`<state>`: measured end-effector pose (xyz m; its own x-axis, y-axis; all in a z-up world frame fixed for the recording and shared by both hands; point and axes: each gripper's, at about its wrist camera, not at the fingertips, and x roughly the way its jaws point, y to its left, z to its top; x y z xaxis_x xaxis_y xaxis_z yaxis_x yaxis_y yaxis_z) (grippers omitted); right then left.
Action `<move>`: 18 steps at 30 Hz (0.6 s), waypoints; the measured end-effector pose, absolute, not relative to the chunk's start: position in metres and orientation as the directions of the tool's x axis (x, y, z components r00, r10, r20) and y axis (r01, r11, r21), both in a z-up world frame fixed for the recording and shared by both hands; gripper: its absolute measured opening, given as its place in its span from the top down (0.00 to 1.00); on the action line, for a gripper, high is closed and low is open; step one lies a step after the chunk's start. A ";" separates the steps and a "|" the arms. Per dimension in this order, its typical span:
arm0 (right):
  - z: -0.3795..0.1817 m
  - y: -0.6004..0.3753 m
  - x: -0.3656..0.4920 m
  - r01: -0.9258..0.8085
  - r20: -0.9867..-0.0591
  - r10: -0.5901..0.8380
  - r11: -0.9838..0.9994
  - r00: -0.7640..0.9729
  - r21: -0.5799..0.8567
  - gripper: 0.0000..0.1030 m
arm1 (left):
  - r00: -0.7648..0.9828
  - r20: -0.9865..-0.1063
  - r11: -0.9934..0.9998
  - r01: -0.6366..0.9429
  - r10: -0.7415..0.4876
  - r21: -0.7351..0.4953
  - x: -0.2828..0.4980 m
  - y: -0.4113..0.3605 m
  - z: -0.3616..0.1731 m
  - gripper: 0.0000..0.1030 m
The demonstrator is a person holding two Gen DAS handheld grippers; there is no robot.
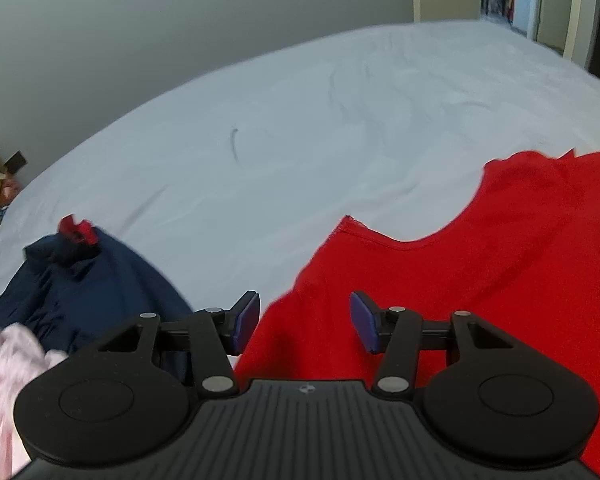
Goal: Fold clothes
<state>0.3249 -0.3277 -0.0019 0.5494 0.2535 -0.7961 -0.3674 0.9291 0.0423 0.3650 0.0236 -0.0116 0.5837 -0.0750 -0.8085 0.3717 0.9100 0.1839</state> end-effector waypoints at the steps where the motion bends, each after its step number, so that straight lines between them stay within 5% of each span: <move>1: -0.003 -0.329 0.336 -0.385 -0.796 0.254 0.923 0.550 0.029 0.51 | 0.579 -0.812 0.905 0.381 -0.074 0.190 0.372 0.023 -0.016 0.54; 14: -0.028 -0.330 0.459 -0.509 -0.824 0.277 0.861 0.495 -0.017 0.53 | 0.445 -0.885 0.843 0.521 -0.135 0.133 0.422 0.009 -0.061 0.54; 18: -0.042 -0.326 0.490 -0.532 -0.846 0.301 0.847 0.441 0.024 0.58 | 0.398 -0.902 0.860 0.506 -0.165 0.066 0.430 0.013 -0.070 0.68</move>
